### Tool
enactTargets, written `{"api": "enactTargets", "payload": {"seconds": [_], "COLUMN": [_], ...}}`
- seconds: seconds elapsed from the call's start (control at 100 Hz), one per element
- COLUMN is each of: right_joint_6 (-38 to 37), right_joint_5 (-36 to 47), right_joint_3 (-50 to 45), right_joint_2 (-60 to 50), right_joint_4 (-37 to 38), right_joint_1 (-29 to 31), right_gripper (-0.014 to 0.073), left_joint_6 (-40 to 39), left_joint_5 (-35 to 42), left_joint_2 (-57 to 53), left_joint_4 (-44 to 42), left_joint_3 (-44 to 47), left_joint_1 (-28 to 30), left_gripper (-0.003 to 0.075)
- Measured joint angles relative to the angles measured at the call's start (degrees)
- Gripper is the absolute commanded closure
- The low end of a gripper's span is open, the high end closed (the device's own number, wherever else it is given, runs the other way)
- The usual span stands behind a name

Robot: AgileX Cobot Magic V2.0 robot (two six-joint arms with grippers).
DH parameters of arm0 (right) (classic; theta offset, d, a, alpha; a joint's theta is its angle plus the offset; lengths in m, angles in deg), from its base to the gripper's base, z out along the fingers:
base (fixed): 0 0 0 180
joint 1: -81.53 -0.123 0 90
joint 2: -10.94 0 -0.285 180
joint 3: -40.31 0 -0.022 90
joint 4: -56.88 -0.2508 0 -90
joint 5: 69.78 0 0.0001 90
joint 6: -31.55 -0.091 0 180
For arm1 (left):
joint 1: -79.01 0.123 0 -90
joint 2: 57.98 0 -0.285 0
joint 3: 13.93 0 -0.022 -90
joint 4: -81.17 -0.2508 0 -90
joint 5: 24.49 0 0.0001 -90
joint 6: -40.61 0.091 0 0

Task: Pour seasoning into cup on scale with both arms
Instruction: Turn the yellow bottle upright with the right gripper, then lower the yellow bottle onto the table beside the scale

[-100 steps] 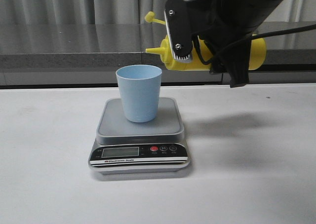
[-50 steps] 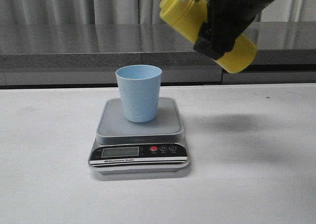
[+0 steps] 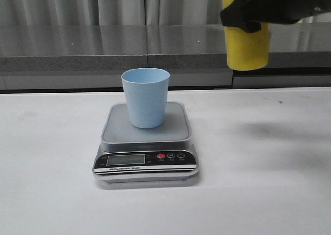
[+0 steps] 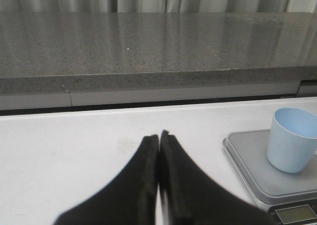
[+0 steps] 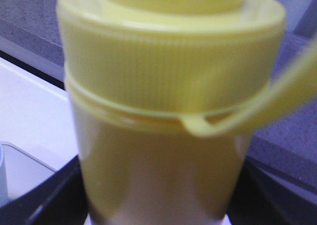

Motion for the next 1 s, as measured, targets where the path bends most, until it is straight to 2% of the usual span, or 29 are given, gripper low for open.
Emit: {"api": "enactTargets", "payload": {"seconds": [0.32, 0.75, 1.0], "right_joint_6": [0.72, 0.83, 0.83], "right_joint_5": [13.42, 28.14, 32.89], "right_joint_3": [-10.30, -10.55, -10.55], "right_joint_2": [0.55, 12.11, 18.95], "right_joint_4": [-2.98, -3.35, -3.00], "right_joint_1": [2.67, 2.76, 2.76], "right_gripper": [0.0348, 0.0348, 0.0348], "left_joint_6": [0.00, 0.00, 0.00], "left_joint_5": [0.00, 0.00, 0.00], "left_joint_2": [0.00, 0.00, 0.00], "left_joint_4": [0.00, 0.00, 0.00], "left_joint_3": [0.00, 0.00, 0.00], "left_joint_1": [0.00, 0.00, 0.00], "left_gripper": [0.0740, 0.0740, 0.0740]}}
